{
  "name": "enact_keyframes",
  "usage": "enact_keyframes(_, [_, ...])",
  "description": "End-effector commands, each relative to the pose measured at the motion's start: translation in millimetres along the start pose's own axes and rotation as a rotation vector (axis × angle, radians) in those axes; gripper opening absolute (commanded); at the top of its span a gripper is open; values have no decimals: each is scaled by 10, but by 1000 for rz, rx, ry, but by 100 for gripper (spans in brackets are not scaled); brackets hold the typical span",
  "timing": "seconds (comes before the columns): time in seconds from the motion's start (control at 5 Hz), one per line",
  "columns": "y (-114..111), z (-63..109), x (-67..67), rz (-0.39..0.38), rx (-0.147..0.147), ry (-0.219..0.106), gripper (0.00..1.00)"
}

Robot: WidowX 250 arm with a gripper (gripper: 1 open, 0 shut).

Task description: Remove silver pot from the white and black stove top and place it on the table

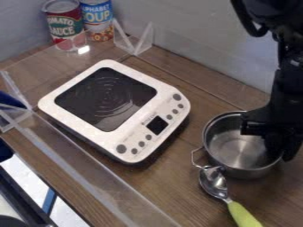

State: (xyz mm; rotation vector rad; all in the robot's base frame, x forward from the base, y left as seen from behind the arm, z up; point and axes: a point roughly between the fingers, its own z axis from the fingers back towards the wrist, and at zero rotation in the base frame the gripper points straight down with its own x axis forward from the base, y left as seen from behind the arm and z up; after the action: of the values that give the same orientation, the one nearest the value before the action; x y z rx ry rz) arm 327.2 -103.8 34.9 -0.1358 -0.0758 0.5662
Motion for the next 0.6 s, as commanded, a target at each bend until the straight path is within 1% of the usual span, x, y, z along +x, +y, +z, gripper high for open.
enact_keyframes(0.0, [-94,171,81,8,-34,-56,100])
enact_keyframes(0.2, [-67,269,138,28,-15,-72,100])
enact_keyframes(0.4, [39,297,208,44,-7,-82,100])
